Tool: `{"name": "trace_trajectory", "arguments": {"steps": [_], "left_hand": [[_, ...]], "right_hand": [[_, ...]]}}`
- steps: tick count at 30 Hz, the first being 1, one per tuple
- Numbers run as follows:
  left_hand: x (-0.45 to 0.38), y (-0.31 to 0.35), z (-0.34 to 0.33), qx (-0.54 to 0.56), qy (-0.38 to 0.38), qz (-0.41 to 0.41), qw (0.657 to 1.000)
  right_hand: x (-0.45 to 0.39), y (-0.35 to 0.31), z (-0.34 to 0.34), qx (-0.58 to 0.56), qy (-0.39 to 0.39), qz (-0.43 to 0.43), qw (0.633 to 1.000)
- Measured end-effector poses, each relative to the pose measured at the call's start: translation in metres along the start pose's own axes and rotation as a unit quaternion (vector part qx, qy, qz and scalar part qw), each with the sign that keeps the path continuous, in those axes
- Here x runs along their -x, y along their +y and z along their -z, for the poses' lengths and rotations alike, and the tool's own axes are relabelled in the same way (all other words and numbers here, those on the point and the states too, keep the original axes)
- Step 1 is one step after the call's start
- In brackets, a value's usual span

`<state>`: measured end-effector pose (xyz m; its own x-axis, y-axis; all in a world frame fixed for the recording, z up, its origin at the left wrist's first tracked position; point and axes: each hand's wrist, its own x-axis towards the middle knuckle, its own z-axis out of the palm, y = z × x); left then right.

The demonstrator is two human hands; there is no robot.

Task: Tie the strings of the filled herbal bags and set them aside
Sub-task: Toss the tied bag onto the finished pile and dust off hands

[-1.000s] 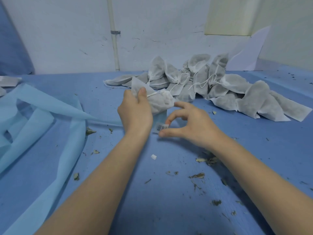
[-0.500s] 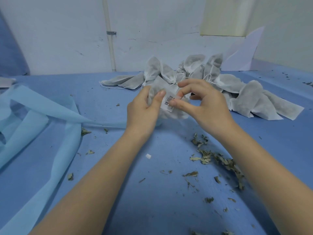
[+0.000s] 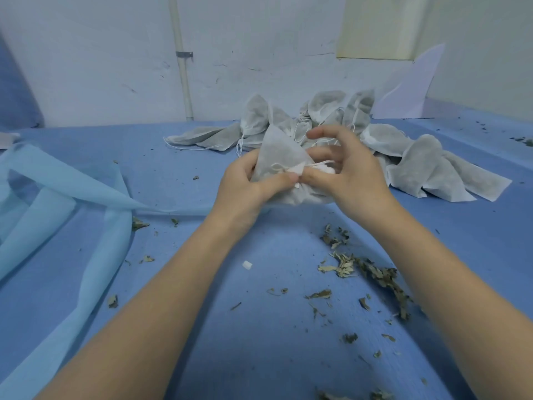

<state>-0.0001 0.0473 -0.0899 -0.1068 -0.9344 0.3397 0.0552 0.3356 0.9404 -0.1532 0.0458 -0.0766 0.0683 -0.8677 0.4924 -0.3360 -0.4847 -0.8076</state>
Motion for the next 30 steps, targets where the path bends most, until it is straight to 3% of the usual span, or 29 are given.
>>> {"name": "trace_trajectory", "arguments": {"steps": [7,14,18,24,27,30], "left_hand": [[-0.001,0.0,-0.004,0.001,-0.004,0.014,1.0],[-0.004,0.001,-0.009,0.065,-0.021,0.044,0.997],[-0.005,0.004,-0.011,0.088,-0.01,0.06,0.994],[-0.007,0.002,-0.016,0.072,0.122,0.075,0.987],[-0.009,0.001,-0.014,0.049,0.179,0.065,0.981],[-0.01,-0.001,-0.014,0.013,0.257,0.058,0.965]], "right_hand": [[-0.001,0.001,-0.003,-0.077,-0.002,-0.05,0.996],[0.001,-0.004,-0.009,-0.121,0.071,-0.045,0.989],[0.0,-0.002,-0.012,-0.064,0.089,-0.016,0.994],[0.002,0.003,-0.01,-0.083,-0.016,-0.041,0.996],[0.004,0.005,-0.015,-0.058,0.044,-0.071,0.995],[0.01,0.004,-0.028,-0.126,0.107,-0.083,0.983]]}}
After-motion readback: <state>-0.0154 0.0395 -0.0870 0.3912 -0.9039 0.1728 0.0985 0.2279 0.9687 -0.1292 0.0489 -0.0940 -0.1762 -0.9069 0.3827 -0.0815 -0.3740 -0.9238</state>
